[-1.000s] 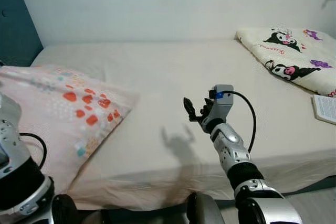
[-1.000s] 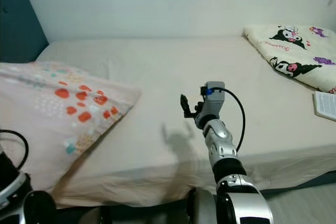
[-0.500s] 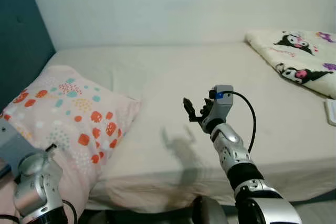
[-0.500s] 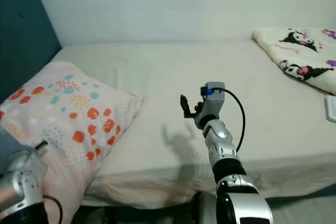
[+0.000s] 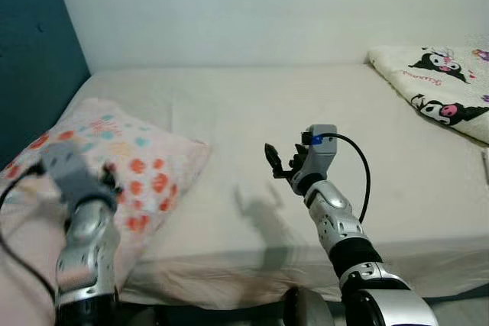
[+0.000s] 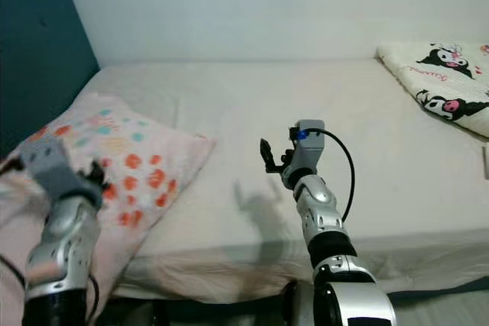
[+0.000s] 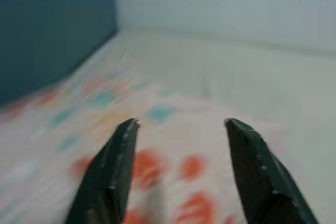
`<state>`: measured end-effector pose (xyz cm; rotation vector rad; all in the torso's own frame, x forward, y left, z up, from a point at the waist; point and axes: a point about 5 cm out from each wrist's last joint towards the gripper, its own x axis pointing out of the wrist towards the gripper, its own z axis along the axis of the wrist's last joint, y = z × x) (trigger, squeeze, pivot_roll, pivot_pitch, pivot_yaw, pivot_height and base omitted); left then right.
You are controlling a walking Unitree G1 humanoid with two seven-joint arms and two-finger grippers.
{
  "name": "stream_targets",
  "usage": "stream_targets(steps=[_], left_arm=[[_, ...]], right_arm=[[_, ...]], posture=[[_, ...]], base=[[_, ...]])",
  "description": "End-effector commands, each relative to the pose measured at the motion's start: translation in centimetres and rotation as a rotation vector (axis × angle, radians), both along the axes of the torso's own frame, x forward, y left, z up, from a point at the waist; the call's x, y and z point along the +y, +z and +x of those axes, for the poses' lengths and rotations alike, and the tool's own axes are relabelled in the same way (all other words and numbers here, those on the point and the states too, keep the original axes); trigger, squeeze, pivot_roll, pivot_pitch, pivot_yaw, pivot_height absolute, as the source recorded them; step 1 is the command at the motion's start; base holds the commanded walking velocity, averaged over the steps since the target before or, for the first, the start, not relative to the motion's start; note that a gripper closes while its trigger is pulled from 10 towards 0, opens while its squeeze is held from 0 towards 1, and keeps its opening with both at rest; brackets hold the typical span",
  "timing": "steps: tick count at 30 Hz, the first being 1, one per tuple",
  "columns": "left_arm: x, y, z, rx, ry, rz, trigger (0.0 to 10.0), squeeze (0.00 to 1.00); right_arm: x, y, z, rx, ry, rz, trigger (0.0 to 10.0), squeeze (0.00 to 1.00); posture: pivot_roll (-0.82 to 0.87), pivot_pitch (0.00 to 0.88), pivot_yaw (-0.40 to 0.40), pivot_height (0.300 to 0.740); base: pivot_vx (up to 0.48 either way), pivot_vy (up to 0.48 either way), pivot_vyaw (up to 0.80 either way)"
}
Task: Clean up the room
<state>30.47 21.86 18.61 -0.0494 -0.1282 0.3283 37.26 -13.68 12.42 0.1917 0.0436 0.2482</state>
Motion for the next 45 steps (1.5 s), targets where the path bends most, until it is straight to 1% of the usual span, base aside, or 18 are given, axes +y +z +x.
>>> stream_targets(steps=[1, 3, 7, 9, 11, 13, 14, 16, 18, 20, 21, 22, 24, 25, 32, 41, 42, 45], left_arm=[[-0.3, 1.0, 0.0, -0.033, -0.030, 0.150, 10.0, 1.00], [-0.6, 2.6, 0.0, -0.093, -0.033, 0.345, 10.0, 1.00], [-1.6, 3.1, -0.1, -0.121, -0.113, 0.512, 10.0, 1.00], [-3.1, 2.1, -0.5, -0.102, -0.227, 0.674, 10.0, 1.00], [-3.6, 1.5, -0.7, -0.091, -0.266, 0.727, 10.0, 1.00], [-4.7, -1.4, -1.4, -0.028, -0.353, 0.908, 10.0, 1.00], [-4.7, -1.4, -1.4, -0.028, -0.353, 0.908, 10.0, 1.00], [-4.9, -4.4, -2.0, 0.067, -0.396, 1.003, 10.0, 1.00], [-4.7, -5.4, -2.2, 0.104, -0.400, 1.024, 10.0, 1.00], [-3.1, -7.9, -2.4, 0.250, -0.327, 1.003, 10.0, 1.00], [-2.3, -9.3, -2.5, 0.330, -0.296, 0.980, 10.0, 0.91], [-1.5, -10.5, -2.8, 0.402, -0.262, 0.984, 10.0, 0.10], [-1.0, -11.1, -3.0, 0.440, -0.245, 0.992, 10.0, 0.10], [-0.4, -12.0, -3.3, 0.483, -0.219, 1.006, 10.0, 0.00], [1.6, -14.5, -3.9, 0.618, -0.105, 0.995, 10.0, 0.00], [3.0, -13.1, -2.2, 0.544, 0.040, 1.070, 10.0, 0.00], [3.4, -13.1, -1.9, 0.553, 0.045, 1.076, 0.0, 0.00], [4.1, -13.2, -1.5, 0.573, 0.057, 1.076, 0.0, 0.00]], right_arm=[[0.1, 0.0, -0.1, -0.001, 0.001, 0.007, 10.0, 0.00], [0.1, 0.0, -0.1, -0.002, 0.001, 0.006, 10.0, 0.00], [0.0, 0.0, -0.1, -0.001, 0.001, 0.004, 10.0, 0.00], [0.0, 0.0, -0.1, 0.001, 0.001, 0.002, 10.0, 0.00], [0.0, 0.0, -0.1, 0.002, 0.000, 0.002, 10.0, 0.00], [0.0, 0.0, -0.1, 0.002, 0.001, 0.002, 10.0, 0.00], [0.0, 0.0, -0.1, 0.002, 0.001, 0.002, 10.0, 0.00], [0.0, 0.0, -0.1, 0.001, 0.001, 0.002, 10.0, 0.00], [0.0, 0.0, -0.1, 0.001, 0.000, 0.002, 10.0, 0.00], [0.0, -0.1, -0.2, 0.003, 0.000, 0.002, 10.0, 0.00], [0.0, -0.2, -0.2, 0.003, 0.000, 0.001, 10.0, 0.00], [0.0, -0.2, -0.3, 0.004, 0.000, 0.001, 10.0, 0.00], [0.0, -0.2, -0.3, 0.003, 0.000, 0.001, 10.0, 0.00], [0.0, -0.2, -0.3, 0.003, 0.000, 0.001, 10.0, 0.00], [0.0, -0.4, -0.5, 0.005, -0.003, 0.007, 10.0, 0.00], [-0.2, -0.3, -0.7, 0.001, -0.006, 0.009, 10.0, 0.00], [-0.3, -0.3, -0.7, -0.001, -0.008, 0.009, 10.0, 0.00], [-0.4, -0.1, -0.8, -0.007, -0.012, 0.009, 10.0, 0.00]], posture=[[0.02, 0.010, -0.020, 0.471], [0.02, 0.010, -0.020, 0.471], [0.02, 0.012, -0.025, 0.471], [0.02, 0.012, -0.025, 0.471], [0.02, 0.012, -0.025, 0.471], [0.02, 0.014, -0.023, 0.471], [0.02, 0.014, -0.023, 0.471], [0.02, 0.016, -0.025, 0.471], [0.01, 0.016, -0.025, 0.471], [0.02, 0.019, -0.027, 0.471], [0.02, 0.021, -0.025, 0.471], [0.02, 0.024, -0.025, 0.471], [0.02, 0.024, -0.025, 0.471], [0.01, 0.028, -0.025, 0.471], [0.01, 0.040, -0.025, 0.471], [0.00, 0.056, -0.023, 0.471], [-0.01, 0.058, -0.022, 0.471], [-0.01, 0.061, -0.021, 0.471]], base=[[0.000, 0.000, 0.00], [0.000, 0.000, 0.00], [0.000, 0.000, 0.00], [0.000, 0.000, 0.00], [0.000, 0.000, 0.00], [0.000, 0.000, 0.00], [0.000, 0.000, 0.00], [0.000, 0.000, 0.00], [0.000, 0.000, 0.00], [0.000, 0.000, 0.00], [0.000, 0.000, 0.00], [0.000, 0.000, 0.00], [0.000, 0.000, 0.00], [0.000, 0.000, 0.00], [0.000, 0.000, 0.00], [0.000, 0.000, 0.00], [0.000, 0.000, 0.00], [0.000, 0.000, 0.00]])
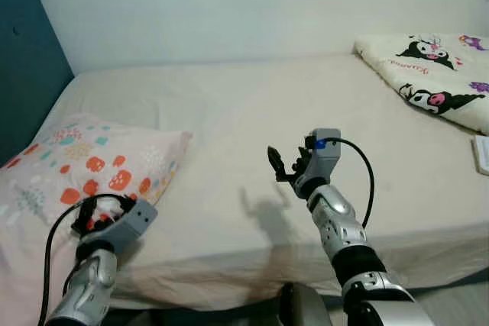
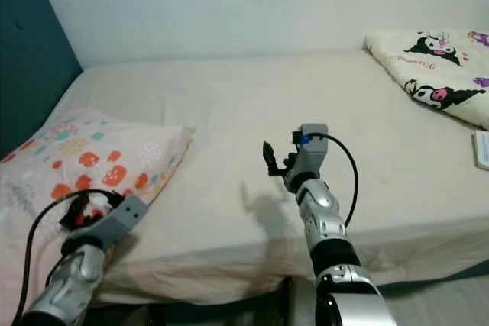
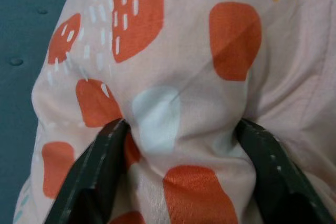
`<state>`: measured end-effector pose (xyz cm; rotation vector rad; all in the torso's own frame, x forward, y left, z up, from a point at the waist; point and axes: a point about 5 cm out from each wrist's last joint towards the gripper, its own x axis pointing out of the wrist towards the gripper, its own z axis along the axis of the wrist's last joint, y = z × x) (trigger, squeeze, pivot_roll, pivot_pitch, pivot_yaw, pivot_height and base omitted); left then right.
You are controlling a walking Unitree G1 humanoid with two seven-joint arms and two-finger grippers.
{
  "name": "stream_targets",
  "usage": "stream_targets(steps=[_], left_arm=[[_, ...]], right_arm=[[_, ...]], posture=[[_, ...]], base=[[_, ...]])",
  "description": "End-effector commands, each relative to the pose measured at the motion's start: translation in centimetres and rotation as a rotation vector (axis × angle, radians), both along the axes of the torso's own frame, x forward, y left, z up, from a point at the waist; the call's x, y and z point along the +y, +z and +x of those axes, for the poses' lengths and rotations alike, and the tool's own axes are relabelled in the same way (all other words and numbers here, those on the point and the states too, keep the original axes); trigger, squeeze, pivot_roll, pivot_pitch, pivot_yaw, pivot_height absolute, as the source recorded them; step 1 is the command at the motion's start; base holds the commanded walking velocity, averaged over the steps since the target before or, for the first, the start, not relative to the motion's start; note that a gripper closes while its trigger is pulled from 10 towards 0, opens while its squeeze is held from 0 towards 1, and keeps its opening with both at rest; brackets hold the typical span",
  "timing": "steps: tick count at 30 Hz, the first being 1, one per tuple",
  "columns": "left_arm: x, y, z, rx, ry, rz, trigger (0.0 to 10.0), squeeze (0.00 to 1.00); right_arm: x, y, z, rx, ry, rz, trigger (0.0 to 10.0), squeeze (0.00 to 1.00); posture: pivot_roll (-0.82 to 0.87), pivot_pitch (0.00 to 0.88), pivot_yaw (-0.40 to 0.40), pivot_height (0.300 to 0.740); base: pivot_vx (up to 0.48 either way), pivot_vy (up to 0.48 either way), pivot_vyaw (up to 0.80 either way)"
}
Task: Clean up the room
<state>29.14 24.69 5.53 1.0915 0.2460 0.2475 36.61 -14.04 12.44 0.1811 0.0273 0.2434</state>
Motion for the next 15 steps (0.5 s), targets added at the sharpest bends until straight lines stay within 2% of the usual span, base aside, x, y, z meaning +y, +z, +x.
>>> stream_targets(steps=[1, 6, 13, 15], left_arm=[[1.6, -0.1, 0.0, 0.009, 0.050, 0.023, 0.0, 0.00], [2.2, 1.3, 1.4, -0.034, 0.068, 0.033, 0.0, 0.00], [2.4, 2.1, 2.2, -0.066, 0.070, 0.027, 0.0, 0.00], [2.3, 2.7, 2.8, -0.102, 0.077, -0.023, 0.0, 0.00]], right_arm=[[-0.1, 0.0, -0.1, 0.008, -0.008, 0.018, 10.0, 0.00], [-0.5, 0.1, -0.3, 0.004, -0.019, 0.018, 10.0, 0.00], [-0.5, 0.4, -0.3, -0.006, -0.024, 0.020, 10.0, 0.00], [-0.6, 0.6, -0.3, -0.010, -0.025, 0.017, 10.0, 0.00]], posture=[[-0.02, 0.064, -0.021, 0.471], [-0.02, 0.068, -0.016, 0.471], [-0.03, 0.067, -0.012, 0.471], [-0.03, 0.067, -0.014, 0.471]], base=[[0.000, 0.000, 0.00], [0.000, 0.000, 0.00], [0.000, 0.000, 0.00], [0.000, 0.000, 0.00]])
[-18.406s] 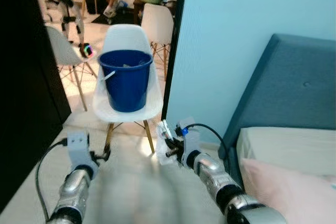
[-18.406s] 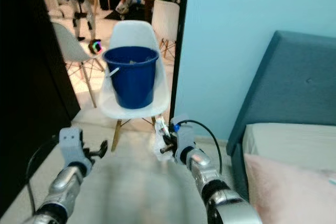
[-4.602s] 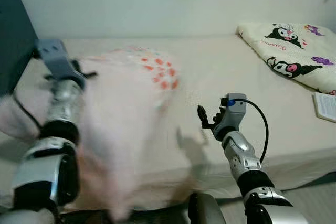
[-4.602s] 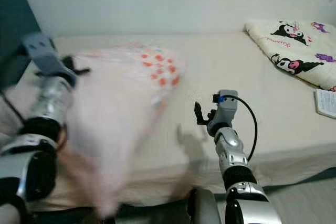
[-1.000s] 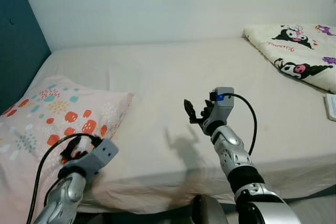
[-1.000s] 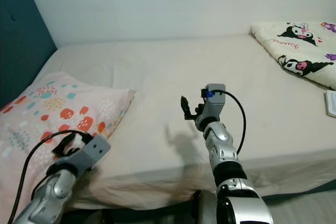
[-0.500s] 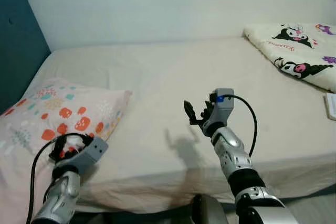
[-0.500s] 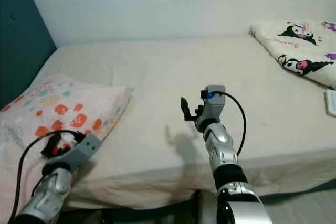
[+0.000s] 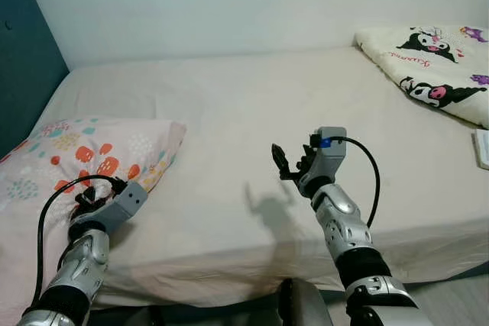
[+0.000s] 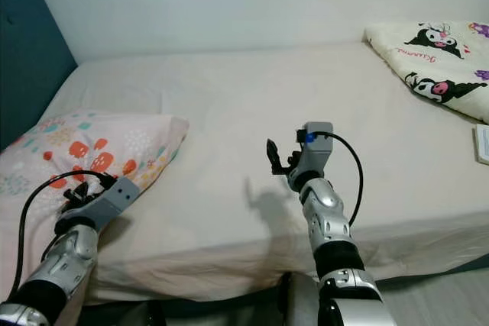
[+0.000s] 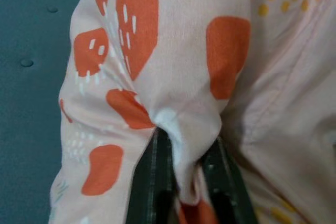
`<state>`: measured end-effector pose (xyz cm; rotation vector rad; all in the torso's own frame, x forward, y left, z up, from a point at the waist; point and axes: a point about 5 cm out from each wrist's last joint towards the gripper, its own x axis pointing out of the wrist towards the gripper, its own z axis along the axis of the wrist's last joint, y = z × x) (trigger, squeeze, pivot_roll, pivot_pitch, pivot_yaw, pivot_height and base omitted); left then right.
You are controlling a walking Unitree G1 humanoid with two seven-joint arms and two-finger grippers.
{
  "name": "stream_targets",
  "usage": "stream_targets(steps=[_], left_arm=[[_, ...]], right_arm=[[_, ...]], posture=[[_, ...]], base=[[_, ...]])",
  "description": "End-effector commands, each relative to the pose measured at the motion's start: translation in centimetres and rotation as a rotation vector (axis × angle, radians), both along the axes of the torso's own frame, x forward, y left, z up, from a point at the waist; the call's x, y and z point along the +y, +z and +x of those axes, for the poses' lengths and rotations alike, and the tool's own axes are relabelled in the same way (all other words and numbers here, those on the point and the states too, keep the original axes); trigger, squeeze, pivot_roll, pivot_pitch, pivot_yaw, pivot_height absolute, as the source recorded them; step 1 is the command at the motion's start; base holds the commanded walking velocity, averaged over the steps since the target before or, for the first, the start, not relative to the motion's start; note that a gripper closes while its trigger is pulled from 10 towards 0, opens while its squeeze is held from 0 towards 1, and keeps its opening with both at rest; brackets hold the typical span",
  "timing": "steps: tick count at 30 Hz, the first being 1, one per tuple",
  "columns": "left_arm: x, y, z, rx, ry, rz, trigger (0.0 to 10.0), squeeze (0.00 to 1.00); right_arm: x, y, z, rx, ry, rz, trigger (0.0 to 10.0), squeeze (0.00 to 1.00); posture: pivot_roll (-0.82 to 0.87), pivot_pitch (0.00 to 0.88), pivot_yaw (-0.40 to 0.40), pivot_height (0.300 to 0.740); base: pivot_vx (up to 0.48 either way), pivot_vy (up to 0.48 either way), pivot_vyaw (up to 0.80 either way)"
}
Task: Clean up the room
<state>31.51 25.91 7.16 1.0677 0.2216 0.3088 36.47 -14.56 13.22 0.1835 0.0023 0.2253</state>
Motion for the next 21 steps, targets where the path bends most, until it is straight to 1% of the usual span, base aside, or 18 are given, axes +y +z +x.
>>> stream_targets(steps=[1, 2, 3, 4, 5, 6, 7, 9, 10, 11, 13, 14, 16, 17, 18, 19, 20, 21], left_arm=[[0.8, 1.7, 0.8, -0.084, 0.039, -0.054, 0.0, 0.00], [0.8, 1.7, 0.8, -0.084, 0.039, -0.054, 0.0, 0.00], [0.6, 2.3, 1.2, -0.117, 0.038, -0.089, 0.0, 0.00], [0.2, 3.7, 2.1, -0.186, 0.033, -0.159, 0.0, 0.00], [0.2, 3.7, 2.1, -0.186, 0.033, -0.159, 0.0, 0.00], [-0.2, 5.5, 3.1, -0.260, 0.023, -0.216, 0.0, 0.00], [-0.2, 5.5, 3.1, -0.260, 0.023, -0.216, 0.0, 0.00], [-0.7, 9.4, 4.9, -0.405, 0.013, -0.319, 0.0, 0.00], [-0.7, 9.4, 4.9, -0.405, 0.013, -0.319, 0.0, 0.00], [-1.1, 11.9, 5.7, -0.489, -0.007, -0.342, 0.0, 0.00], [-1.7, 15.2, 6.6, -0.599, -0.039, -0.357, 0.0, 0.00], [-2.2, 17.4, 7.1, -0.668, -0.068, -0.361, 0.0, 0.00], [-3.0, 20.2, 7.5, -0.753, -0.105, -0.351, 0.0, 0.00], [-3.2, 20.9, 7.6, -0.777, -0.116, -0.342, 0.0, 0.00], [-3.2, 20.9, 7.6, -0.777, -0.116, -0.342, 0.0, 0.00], [-4.1, 22.6, 7.9, -0.828, -0.155, -0.306, 0.0, 0.00], [-4.1, 22.6, 7.9, -0.828, -0.155, -0.306, 0.0, 0.00], [-4.5, 23.1, 8.0, -0.841, -0.170, -0.295, 0.0, 0.00]], right_arm=[[-0.1, -0.2, -0.2, 0.013, -0.005, 0.011, 10.0, 0.00], [-0.1, -0.2, -0.2, 0.013, -0.005, 0.011, 10.0, 0.00], [-0.2, -0.1, -0.2, 0.013, -0.006, 0.011, 10.0, 0.00], [-0.3, 0.0, -0.1, 0.011, -0.007, 0.010, 10.0, 0.00], [-0.3, 0.0, -0.1, 0.011, -0.007, 0.010, 10.0, 0.00], [-0.3, 0.2, 0.0, 0.007, -0.008, 0.009, 10.0, 0.00], [-0.3, 0.2, 0.0, 0.007, -0.008, 0.009, 10.0, 0.00], [-0.4, 0.5, 0.1, -0.003, -0.010, 0.008, 10.0, 0.00], [-0.4, 0.5, 0.1, -0.003, -0.010, 0.008, 10.0, 0.00], [-0.4, 0.7, 0.2, -0.011, -0.014, 0.009, 10.0, 0.00], [-0.5, 1.0, 0.2, -0.019, -0.021, 0.012, 10.0, 0.00], [-0.7, 1.1, 0.2, -0.023, -0.026, 0.013, 10.0, 0.00], [-0.8, 1.2, 0.1, -0.027, -0.033, 0.017, 10.0, 0.00], [-0.8, 1.2, 0.1, -0.028, -0.035, 0.019, 10.0, 0.00], [-0.8, 1.2, 0.1, -0.028, -0.035, 0.019, 10.0, 0.00], [-0.9, 1.2, 0.1, -0.030, -0.040, 0.021, 10.0, 0.00], [-0.9, 1.2, 0.1, -0.030, -0.040, 0.021, 10.0, 0.00], [-0.9, 1.2, 0.0, -0.030, -0.042, 0.022, 10.0, 0.00]], posture=[[-0.03, 0.065, -0.017, 0.471], [-0.03, 0.065, -0.017, 0.471], [-0.03, 0.065, -0.017, 0.471], [-0.03, 0.065, -0.017, 0.471], [-0.03, 0.065, -0.017, 0.471], [-0.04, 0.061, -0.013, 0.471], [-0.04, 0.061, -0.013, 0.471], [-0.05, 0.055, -0.008, 0.471], [-0.05, 0.055, -0.008, 0.471], [-0.06, 0.051, 0.002, 0.471], [-0.06, 0.047, 0.007, 0.471], [-0.06, 0.046, 0.012, 0.471], [-0.07, 0.042, 0.017, 0.471], [-0.07, 0.042, 0.017, 0.471], [-0.07, 0.042, 0.017, 0.471], [-0.08, 0.039, 0.023, 0.471], [-0.08, 0.039, 0.023, 0.471], [-0.08, 0.039, 0.023, 0.471]], base=[[0.000, 0.000, 0.00], [0.000, 0.000, 0.00], [0.000, 0.000, 0.00], [0.000, 0.000, 0.00], [0.000, 0.000, 0.00], [0.000, 0.000, 0.00], [0.000, 0.000, 0.00], [0.000, 0.000, 0.00], [0.000, 0.000, 0.00], [0.000, 0.000, 0.00], [0.000, 0.000, 0.00], [0.000, 0.000, 0.00], [0.000, 0.000, 0.00], [0.000, 0.000, 0.00], [0.000, 0.000, 0.00], [0.000, 0.000, 0.00], [0.000, 0.000, 0.00], [0.000, 0.000, 0.00]])
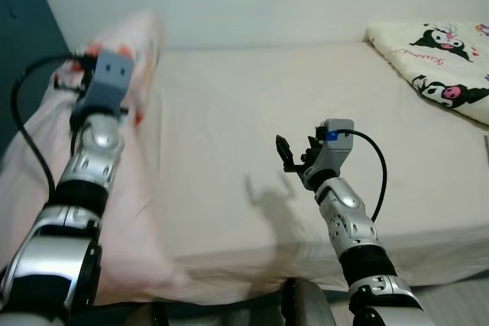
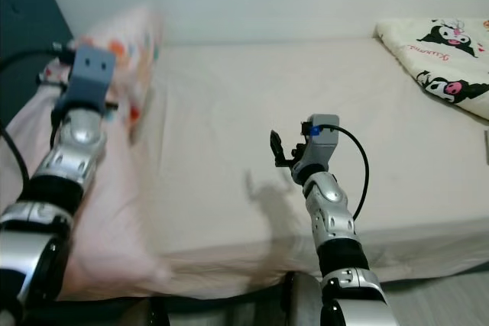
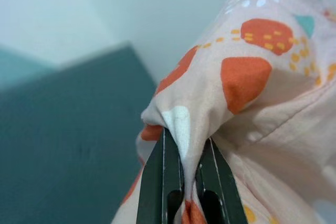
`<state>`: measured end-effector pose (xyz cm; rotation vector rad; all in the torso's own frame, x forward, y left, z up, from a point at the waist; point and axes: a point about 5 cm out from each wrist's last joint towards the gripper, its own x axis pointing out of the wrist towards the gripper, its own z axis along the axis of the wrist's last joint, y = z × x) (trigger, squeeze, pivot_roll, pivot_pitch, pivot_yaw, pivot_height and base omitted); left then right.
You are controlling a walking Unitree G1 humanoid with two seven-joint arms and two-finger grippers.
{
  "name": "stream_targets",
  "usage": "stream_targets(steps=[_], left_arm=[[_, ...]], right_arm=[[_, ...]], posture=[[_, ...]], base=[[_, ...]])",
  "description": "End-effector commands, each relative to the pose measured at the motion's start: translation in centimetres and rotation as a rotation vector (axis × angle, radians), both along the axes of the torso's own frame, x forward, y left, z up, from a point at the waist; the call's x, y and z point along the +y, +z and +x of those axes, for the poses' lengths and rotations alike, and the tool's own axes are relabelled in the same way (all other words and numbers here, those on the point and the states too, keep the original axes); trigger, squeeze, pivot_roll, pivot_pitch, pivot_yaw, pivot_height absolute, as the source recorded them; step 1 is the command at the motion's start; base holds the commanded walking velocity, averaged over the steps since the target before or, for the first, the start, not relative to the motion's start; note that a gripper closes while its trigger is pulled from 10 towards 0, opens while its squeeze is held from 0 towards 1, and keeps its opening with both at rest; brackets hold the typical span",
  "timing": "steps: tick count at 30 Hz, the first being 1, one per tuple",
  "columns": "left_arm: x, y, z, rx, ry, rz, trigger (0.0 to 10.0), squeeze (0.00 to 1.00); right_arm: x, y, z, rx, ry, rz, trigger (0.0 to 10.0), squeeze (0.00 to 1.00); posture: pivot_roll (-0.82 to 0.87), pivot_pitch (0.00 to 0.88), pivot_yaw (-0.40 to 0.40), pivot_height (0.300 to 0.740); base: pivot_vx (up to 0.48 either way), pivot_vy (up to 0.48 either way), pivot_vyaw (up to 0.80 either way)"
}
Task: Clean up the room
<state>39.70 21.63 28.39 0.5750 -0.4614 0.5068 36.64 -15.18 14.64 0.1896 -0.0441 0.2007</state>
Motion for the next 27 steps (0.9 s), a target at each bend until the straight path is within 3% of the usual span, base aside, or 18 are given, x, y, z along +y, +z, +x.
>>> stream_targets(steps=[1, 5, 11, 14, 17, 20, 23, 25, 26, 27], left_arm=[[-0.6, 2.7, -0.1, -0.112, -0.006, 0.074, 0.0, 0.00], [-0.8, 4.6, 0.3, -0.129, -0.001, 0.133, 0.0, 0.00], [-0.1, 4.4, 0.5, -0.088, 0.007, 0.157, 0.0, 0.00], [1.9, 2.4, 0.6, 0.024, 0.040, 0.141, 0.0, 0.00], [3.8, 2.7, 0.3, 0.060, 0.112, 0.184, 0.0, 0.00], [4.7, 3.0, 0.1, 0.069, 0.141, 0.194, 0.0, 0.00], [7.0, 5.6, -0.7, 0.045, 0.239, 0.236, 0.0, 0.00], [7.8, 8.0, -1.3, -0.001, 0.285, 0.262, 0.0, 0.00], [7.8, 8.0, -1.3, -0.001, 0.285, 0.262, 0.0, 0.00], [8.2, 10.1, -1.9, -0.051, 0.326, 0.294, 0.0, 0.00]], right_arm=[[-0.4, -0.2, -0.1, 0.011, -0.015, 0.013, 10.0, 0.00], [-0.5, 0.0, -0.2, 0.008, -0.019, 0.013, 10.0, 0.00], [-0.5, 0.0, -0.3, 0.008, -0.021, 0.015, 10.0, 0.00], [0.0, -0.2, -0.7, 0.010, -0.013, 0.022, 10.0, 0.00], [0.2, -0.5, -1.2, 0.011, -0.012, 0.030, 10.0, 0.00], [0.2, -0.5, -1.5, 0.011, -0.013, 0.032, 10.0, 0.00], [-0.1, -1.0, -2.4, 0.021, -0.029, 0.044, 10.0, 0.00], [-0.2, -1.1, -2.9, 0.026, -0.037, 0.047, 10.0, 0.00], [-0.2, -1.1, -2.9, 0.026, -0.037, 0.047, 10.0, 0.00], [-0.4, -1.2, -3.3, 0.030, -0.044, 0.049, 10.0, 0.00]], posture=[[-0.08, 0.039, 0.025, 0.471], [-0.08, 0.041, 0.026, 0.471], [-0.08, 0.049, 0.028, 0.471], [-0.08, 0.066, 0.033, 0.471], [-0.08, 0.095, 0.047, 0.471], [-0.09, 0.104, 0.051, 0.471], [-0.10, 0.143, 0.064, 0.471], [-0.10, 0.162, 0.065, 0.471], [-0.10, 0.162, 0.065, 0.471], [-0.10, 0.175, 0.067, 0.471]], base=[[0.000, 0.000, 0.00], [0.000, 0.000, 0.00], [0.000, 0.000, 0.00], [0.000, 0.000, 0.00], [0.000, 0.000, 0.00], [0.000, 0.000, 0.00], [0.000, 0.000, 0.00], [0.000, 0.000, 0.00], [0.000, 0.000, 0.00], [0.000, 0.000, 0.00]])
